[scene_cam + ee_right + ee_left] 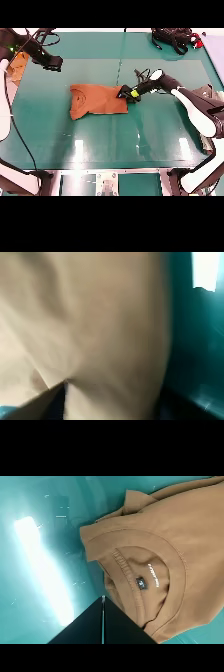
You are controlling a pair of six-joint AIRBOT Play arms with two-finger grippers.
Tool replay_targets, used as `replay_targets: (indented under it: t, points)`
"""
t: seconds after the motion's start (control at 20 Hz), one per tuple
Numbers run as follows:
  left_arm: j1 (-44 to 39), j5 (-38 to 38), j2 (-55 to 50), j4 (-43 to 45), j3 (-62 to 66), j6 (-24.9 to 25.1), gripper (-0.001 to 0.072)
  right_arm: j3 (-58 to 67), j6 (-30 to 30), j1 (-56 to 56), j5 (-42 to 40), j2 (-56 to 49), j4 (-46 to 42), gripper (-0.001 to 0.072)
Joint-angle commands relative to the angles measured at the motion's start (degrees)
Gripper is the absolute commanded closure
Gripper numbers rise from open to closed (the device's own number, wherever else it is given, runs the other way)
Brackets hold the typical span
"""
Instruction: Fold the shirts.
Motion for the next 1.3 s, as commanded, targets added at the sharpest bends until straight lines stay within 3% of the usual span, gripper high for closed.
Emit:
replay_targets:
  t: [0.0,0.05,0.3,0.8,1.0,1.25]
  points:
    - [0.04,-0.42,0.02,0.07,-0.02,0.02,0.0681,-0.13,-4.61,2.01,-3.76,-0.90,8.07,0.0655]
    - [0.04,-0.46,0.02,0.07,-0.02,0.02,0.0681,1.73,-5.31,1.68,-3.19,-0.79,9.49,0.0695]
    - [0.04,-1.55,0.02,0.07,-0.02,0.04,0.0681,15.04,-4.55,-7.13,2.60,6.05,9.33,0.0697]
    - [0.04,-1.51,0.02,-0.37,-0.02,-0.02,0.0682,21.62,2.40,-50.10,13.75,23.12,2.93,0.0697]
    - [0.04,-1.51,0.02,-0.48,-0.02,-0.13,0.0681,21.57,5.35,-63.73,20.94,27.41,-6.16,0.0697]
    - [0.04,-1.51,0.00,-2.16,-0.02,-0.11,0.0681,17.92,8.26,-71.36,30.86,32.74,-19.63,0.0698]
